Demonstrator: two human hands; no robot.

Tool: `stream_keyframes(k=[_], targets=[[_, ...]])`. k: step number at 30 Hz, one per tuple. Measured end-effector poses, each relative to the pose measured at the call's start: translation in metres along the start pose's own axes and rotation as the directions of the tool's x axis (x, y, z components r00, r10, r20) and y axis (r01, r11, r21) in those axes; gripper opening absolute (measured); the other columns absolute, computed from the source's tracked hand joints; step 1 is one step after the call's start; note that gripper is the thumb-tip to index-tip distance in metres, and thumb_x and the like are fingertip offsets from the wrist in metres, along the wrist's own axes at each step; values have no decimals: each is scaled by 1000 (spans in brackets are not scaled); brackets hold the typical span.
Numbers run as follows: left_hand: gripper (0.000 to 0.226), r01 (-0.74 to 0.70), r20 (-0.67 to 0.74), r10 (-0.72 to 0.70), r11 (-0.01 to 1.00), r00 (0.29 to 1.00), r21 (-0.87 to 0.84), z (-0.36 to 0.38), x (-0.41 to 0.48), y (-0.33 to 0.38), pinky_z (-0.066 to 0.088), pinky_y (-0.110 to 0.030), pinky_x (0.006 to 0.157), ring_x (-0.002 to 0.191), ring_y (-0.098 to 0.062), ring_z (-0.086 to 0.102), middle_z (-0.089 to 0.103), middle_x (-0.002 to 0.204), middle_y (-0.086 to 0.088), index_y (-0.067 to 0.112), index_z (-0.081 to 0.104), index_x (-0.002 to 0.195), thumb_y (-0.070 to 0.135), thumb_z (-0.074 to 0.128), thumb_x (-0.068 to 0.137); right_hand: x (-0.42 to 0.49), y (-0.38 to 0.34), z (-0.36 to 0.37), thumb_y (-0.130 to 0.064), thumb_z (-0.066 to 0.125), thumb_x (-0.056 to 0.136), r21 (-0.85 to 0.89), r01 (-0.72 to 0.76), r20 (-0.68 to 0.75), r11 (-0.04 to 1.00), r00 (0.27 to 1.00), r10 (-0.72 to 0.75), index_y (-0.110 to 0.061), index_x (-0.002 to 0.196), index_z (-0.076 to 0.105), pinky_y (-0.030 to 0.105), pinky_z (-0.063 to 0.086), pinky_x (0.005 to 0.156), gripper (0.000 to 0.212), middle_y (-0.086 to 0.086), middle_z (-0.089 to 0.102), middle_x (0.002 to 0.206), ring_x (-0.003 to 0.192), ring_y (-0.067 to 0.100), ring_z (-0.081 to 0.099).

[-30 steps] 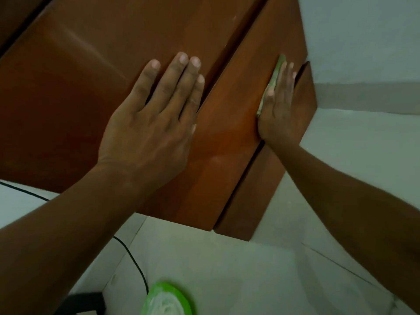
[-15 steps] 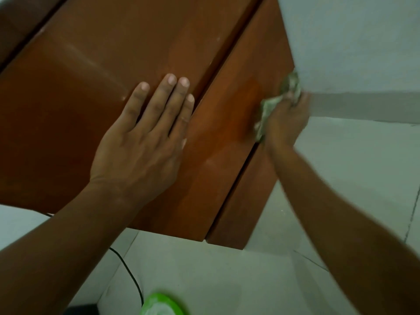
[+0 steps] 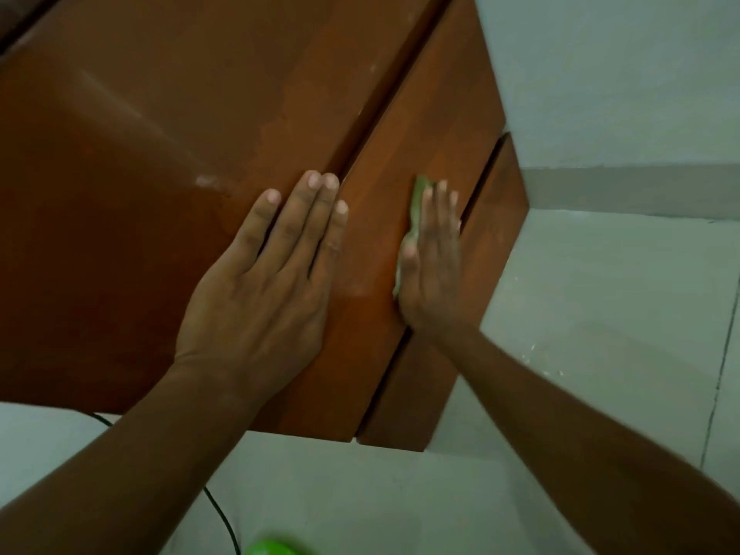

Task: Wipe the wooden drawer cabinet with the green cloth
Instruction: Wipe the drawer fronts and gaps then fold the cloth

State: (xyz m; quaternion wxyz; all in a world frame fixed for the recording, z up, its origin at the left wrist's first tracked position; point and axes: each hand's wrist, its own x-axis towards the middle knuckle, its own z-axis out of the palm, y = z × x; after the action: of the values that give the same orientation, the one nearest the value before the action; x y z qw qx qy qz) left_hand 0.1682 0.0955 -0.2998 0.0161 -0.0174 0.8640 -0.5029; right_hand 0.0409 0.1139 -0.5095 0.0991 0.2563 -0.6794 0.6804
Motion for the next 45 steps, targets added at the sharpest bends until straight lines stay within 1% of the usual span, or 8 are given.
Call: stream_keyframes(k=[5,8,11,15,20,24,30,45], targets=[[66,5,-3,-5,1000,1000,-22,2,3,5,-6,-52,127,156,-39,-13,-16,166,-30,-5,-12,158,30,6,105,88,47,-18,-31,21,111,-28,-170,-74,985,983,167,-14,161,12,46,12,128,54,5,12,170,157,19,6],[67,3,-13,-3,1000,1000,-24,4,3,8,-8,-51,127,157,-39,-13,-16,166,-29,-3,-9,159,31,8,105,113,60,-28,-32,25,109,-56,-301,-123,952,948,292,-15,158,26,38,21,124,52,5,33,163,151,21,27],[66,16,-1,-16,1000,1000,-10,3,2,8,-7,-50,127,157,-38,-10,-13,167,-28,-3,-6,160,30,10,105,134,59,-46,-27,32,104,8,-471,-158,882,871,466,-9,139,53,34,41,107,45,9,60,135,126,25,53],[65,-13,3,13,993,1000,-121,11,-9,23,-1,-48,128,158,-35,1,3,169,-24,1,8,161,25,16,101,138,36,-54,-25,37,104,193,-611,-232,768,732,640,-11,118,62,25,45,82,33,-1,65,105,104,23,65],[71,124,91,-91,869,992,-479,25,-58,110,22,-47,126,155,-32,21,27,166,-18,5,23,159,26,46,95,82,-27,-28,-7,49,102,162,-4,-289,987,956,51,0,135,58,45,45,107,35,16,63,132,124,30,57],[67,334,254,-218,630,942,-701,32,-95,184,40,-49,117,154,-28,27,33,165,-13,8,27,160,32,45,100,45,-61,-9,-1,50,100,110,278,-101,954,958,-267,11,143,45,50,25,124,45,28,43,152,146,44,34],[73,580,445,-404,330,800,-744,44,-108,223,42,-45,115,146,-31,43,41,161,-14,8,28,161,43,49,100,9,-50,-11,-14,39,104,61,378,89,924,920,-382,15,150,25,58,14,125,56,35,22,159,153,41,8],[86,622,447,-524,219,725,-752,45,-95,227,50,-43,100,128,-29,55,53,150,-13,12,10,164,65,32,100,-45,-2,-23,5,54,100,-34,428,125,903,898,-422,10,144,43,53,34,119,46,27,40,153,145,44,33]])
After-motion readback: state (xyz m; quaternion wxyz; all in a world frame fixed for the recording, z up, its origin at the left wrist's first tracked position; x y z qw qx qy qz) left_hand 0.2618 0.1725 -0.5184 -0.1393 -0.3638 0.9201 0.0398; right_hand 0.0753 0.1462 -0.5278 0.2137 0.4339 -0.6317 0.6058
